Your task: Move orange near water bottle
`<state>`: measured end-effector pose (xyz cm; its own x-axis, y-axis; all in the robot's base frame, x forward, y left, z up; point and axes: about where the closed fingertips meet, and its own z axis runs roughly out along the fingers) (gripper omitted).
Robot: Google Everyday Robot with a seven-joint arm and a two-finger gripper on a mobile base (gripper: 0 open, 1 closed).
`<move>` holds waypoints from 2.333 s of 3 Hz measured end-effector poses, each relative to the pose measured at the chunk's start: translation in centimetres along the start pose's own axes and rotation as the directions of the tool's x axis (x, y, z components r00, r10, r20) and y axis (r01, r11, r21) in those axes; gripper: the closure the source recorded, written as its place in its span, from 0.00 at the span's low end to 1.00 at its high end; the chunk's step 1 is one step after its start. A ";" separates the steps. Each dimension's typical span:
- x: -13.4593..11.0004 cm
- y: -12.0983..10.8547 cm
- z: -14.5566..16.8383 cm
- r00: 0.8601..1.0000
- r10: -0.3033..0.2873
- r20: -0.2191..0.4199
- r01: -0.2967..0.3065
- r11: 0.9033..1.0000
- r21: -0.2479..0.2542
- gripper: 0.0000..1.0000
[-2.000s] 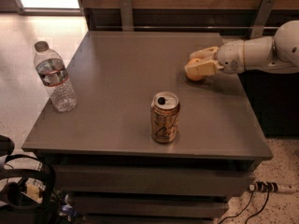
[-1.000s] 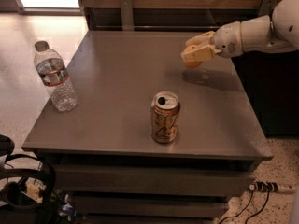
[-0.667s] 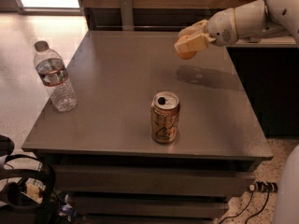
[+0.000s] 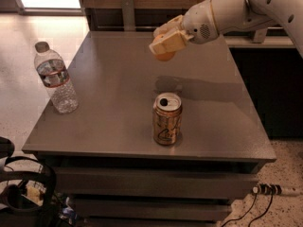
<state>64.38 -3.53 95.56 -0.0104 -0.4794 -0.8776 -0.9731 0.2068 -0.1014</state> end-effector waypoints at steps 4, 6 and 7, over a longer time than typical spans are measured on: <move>-2.9 8.0 11.2 1.000 -0.028 -0.004 0.028 0.991 -0.135 1.00; -2.5 12.4 16.7 0.999 -0.029 0.027 0.033 0.983 -0.178 1.00; -0.8 13.0 17.6 0.999 -0.025 0.033 0.030 0.983 -0.181 1.00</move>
Offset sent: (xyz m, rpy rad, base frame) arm -0.0226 0.0964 -0.0324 -0.0376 0.0689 0.1672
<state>55.85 14.59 86.70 0.0212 -0.4556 -0.8899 -0.9986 0.0343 -0.0414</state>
